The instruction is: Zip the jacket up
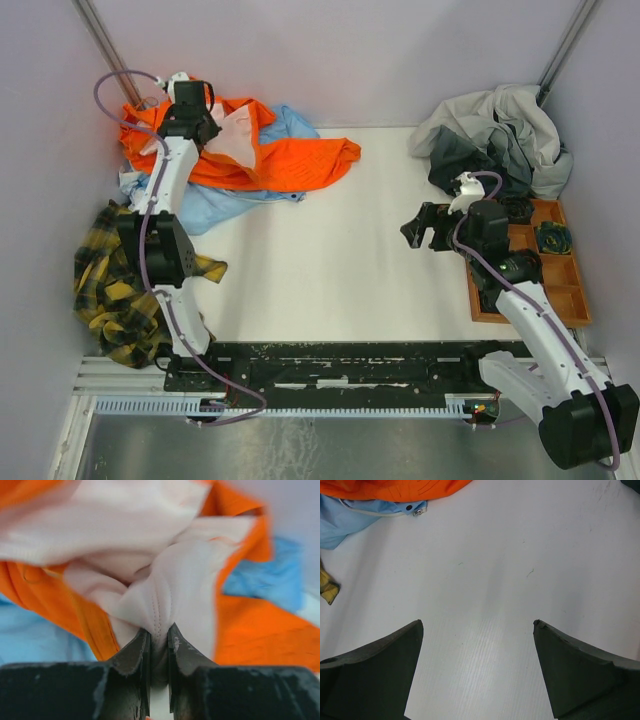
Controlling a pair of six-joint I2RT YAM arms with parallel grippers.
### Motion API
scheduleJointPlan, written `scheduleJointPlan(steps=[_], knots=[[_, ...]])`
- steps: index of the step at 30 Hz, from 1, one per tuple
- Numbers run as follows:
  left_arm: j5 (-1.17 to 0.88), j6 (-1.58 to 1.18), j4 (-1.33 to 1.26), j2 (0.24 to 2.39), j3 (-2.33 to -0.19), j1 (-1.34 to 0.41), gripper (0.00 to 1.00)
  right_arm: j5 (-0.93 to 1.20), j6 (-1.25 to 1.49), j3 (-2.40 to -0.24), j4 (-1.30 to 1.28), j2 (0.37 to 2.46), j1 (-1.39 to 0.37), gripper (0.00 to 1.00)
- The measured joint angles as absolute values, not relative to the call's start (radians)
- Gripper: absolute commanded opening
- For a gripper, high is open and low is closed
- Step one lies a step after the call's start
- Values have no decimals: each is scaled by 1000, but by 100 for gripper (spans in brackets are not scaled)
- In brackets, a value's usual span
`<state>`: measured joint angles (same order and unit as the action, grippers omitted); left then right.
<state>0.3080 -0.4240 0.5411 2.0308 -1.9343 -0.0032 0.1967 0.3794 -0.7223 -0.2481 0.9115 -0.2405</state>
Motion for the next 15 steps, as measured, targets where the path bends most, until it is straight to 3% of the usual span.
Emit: scheduleJointPlan(steps=[7,15], knots=[[253,-377,571,1799,-2078,-194,3,197,379,-722,-249,934,-241,99],[172,-366,598,1644,-2084,-515,3,180,378,-722,-255,929,-241,99]])
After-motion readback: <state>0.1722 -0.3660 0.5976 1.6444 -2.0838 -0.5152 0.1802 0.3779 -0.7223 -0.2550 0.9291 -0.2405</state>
